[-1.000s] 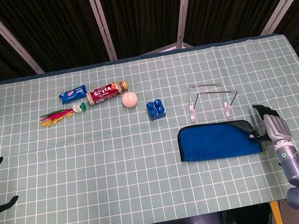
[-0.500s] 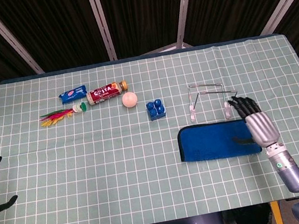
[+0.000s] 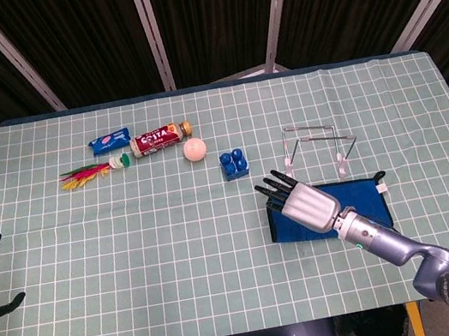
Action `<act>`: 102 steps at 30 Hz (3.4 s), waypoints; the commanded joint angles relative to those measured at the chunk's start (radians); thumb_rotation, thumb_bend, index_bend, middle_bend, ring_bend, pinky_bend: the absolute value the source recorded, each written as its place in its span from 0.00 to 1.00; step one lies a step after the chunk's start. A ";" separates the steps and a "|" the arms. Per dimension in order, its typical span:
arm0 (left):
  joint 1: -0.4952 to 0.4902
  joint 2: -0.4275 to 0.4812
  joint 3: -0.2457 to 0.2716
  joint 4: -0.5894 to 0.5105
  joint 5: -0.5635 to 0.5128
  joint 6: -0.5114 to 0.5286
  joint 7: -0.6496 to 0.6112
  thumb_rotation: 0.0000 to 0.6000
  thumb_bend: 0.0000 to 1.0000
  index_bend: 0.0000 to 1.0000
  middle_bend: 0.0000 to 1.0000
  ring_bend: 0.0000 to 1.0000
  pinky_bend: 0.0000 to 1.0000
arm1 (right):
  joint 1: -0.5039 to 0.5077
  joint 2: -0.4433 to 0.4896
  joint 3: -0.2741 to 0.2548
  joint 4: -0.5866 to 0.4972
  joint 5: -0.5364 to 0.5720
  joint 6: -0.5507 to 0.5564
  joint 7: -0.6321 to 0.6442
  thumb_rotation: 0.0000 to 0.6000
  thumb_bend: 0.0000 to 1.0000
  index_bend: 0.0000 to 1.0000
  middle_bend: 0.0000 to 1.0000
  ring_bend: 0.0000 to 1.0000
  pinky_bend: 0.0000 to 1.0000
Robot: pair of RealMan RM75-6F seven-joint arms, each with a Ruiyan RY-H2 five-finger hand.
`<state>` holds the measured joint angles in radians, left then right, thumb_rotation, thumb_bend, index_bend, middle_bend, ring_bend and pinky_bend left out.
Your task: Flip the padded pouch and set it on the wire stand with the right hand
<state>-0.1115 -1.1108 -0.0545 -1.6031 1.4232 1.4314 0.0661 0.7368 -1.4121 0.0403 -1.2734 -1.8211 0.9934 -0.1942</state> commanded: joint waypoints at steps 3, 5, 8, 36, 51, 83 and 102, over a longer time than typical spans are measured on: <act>0.000 0.002 0.000 -0.003 -0.005 -0.005 0.002 1.00 0.00 0.00 0.00 0.00 0.00 | 0.046 -0.038 -0.031 0.063 -0.038 -0.022 -0.010 1.00 0.09 0.28 0.00 0.00 0.00; -0.003 0.000 -0.001 -0.002 -0.008 -0.010 0.005 1.00 0.00 0.00 0.00 0.00 0.00 | 0.055 -0.048 -0.039 0.083 -0.044 -0.026 -0.012 1.00 0.09 0.29 0.00 0.00 0.00; -0.006 -0.003 -0.001 0.000 -0.012 -0.018 0.010 1.00 0.00 0.00 0.00 0.00 0.00 | 0.067 -0.062 -0.053 0.115 -0.048 -0.033 -0.015 1.00 0.09 0.29 0.00 0.00 0.00; -0.015 -0.017 0.000 0.003 -0.021 -0.033 0.036 1.00 0.00 0.00 0.00 0.00 0.00 | 0.108 -0.157 -0.120 0.223 -0.022 -0.064 -0.030 1.00 0.09 0.32 0.00 0.00 0.00; -0.018 -0.016 0.002 0.004 -0.021 -0.038 0.032 1.00 0.00 0.00 0.00 0.00 0.00 | 0.106 -0.164 -0.130 0.236 0.014 -0.079 -0.066 1.00 0.10 0.33 0.00 0.00 0.00; -0.021 -0.023 0.005 0.006 -0.023 -0.043 0.046 1.00 0.00 0.00 0.00 0.00 0.00 | 0.097 -0.187 -0.161 0.302 0.018 -0.032 -0.020 1.00 0.30 0.47 0.00 0.00 0.00; -0.022 -0.026 0.007 0.007 -0.021 -0.043 0.050 1.00 0.00 0.00 0.00 0.00 0.00 | 0.083 -0.194 -0.177 0.336 0.008 0.017 0.029 1.00 0.48 0.62 0.02 0.00 0.00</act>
<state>-0.1331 -1.1362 -0.0472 -1.5963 1.4023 1.3880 0.1157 0.8216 -1.6061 -0.1364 -0.9383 -1.8135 1.0057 -0.1696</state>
